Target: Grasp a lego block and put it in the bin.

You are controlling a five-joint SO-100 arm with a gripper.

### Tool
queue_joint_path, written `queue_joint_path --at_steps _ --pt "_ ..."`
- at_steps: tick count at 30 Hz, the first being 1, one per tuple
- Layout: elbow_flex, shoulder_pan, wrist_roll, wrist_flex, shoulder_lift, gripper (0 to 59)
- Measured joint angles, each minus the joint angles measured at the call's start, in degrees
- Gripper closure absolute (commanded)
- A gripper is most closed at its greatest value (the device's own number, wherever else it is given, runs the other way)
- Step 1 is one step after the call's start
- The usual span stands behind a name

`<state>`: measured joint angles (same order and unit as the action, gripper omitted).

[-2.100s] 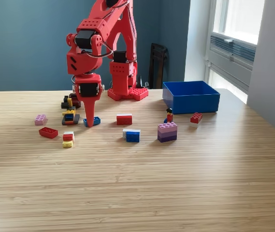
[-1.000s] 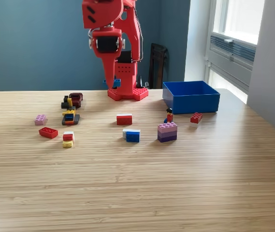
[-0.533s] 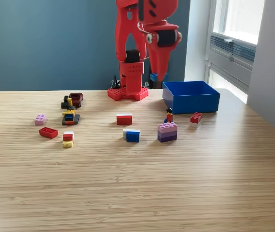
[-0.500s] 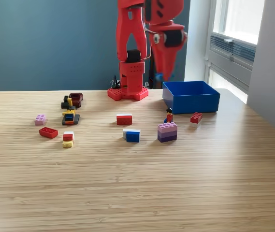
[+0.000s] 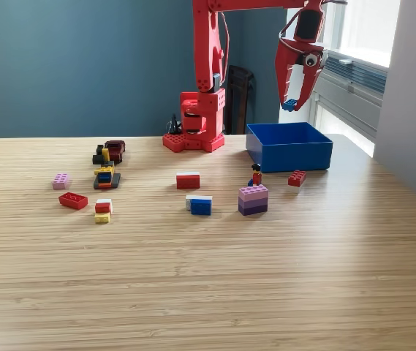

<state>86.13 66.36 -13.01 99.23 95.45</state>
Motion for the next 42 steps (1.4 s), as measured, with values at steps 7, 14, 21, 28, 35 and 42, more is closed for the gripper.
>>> queue_joint_path --at_steps 7,14,21,28,35,42 --pt "1.3 -0.1 0.0 -1.8 -0.1 58.6" --pt "-3.4 -1.4 0.0 -2.5 -10.8 58.6" --pt "-9.0 -2.4 0.1 -2.5 -23.1 44.0" --pt "-9.6 -2.4 1.5 -2.4 -27.0 35.3" --pt "-14.2 -3.0 1.7 0.4 -27.2 46.7" --pt "-18.6 -2.3 1.6 0.4 -26.3 50.0"
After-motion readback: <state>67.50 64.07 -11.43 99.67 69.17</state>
